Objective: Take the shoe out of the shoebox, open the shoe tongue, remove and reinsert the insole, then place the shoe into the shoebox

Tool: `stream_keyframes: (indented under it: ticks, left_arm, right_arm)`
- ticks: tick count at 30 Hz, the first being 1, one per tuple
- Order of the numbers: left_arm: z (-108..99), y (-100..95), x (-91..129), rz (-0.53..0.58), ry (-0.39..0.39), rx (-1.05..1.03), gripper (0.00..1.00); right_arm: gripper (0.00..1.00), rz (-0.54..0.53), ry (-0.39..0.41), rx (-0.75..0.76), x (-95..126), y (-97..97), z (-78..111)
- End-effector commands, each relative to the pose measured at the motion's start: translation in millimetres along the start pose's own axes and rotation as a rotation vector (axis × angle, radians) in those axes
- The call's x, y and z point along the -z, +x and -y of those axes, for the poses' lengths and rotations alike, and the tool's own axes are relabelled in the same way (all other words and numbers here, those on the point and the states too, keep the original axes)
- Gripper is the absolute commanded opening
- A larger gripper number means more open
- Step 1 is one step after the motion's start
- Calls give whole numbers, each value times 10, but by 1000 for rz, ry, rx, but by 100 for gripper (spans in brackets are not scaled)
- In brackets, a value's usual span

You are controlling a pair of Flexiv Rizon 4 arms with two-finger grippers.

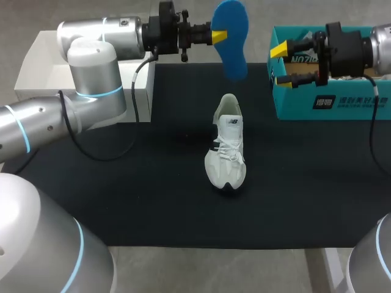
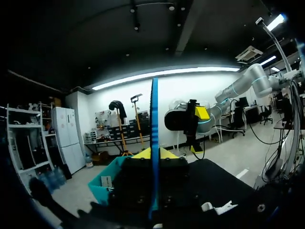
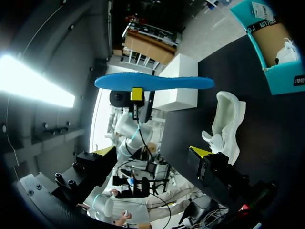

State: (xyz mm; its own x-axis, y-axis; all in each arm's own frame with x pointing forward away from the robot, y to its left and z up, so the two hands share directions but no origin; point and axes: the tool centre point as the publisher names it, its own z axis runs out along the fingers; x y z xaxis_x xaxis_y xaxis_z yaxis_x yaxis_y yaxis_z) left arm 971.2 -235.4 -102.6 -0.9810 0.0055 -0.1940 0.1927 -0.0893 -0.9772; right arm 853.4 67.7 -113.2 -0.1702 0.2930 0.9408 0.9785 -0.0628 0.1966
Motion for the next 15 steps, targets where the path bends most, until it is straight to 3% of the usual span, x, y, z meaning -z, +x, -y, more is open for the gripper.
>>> stream_keyframes:
  ticks: [1, 14, 15]
  left_arm:
    - [-10, -17, 0, -73, -25, -1082, 0]
    - [-10, -17, 0, -103, -37, -1512, 0]
    - [-23, -15, -5, -147, -48, -1542, 0]
  right_arm:
    - [100, -8, -7, -4, -22, -32, 30]
    - [100, -17, -2, -9, -16, -41, 39]
    - [100, -17, -1, -9, -13, -45, 43]
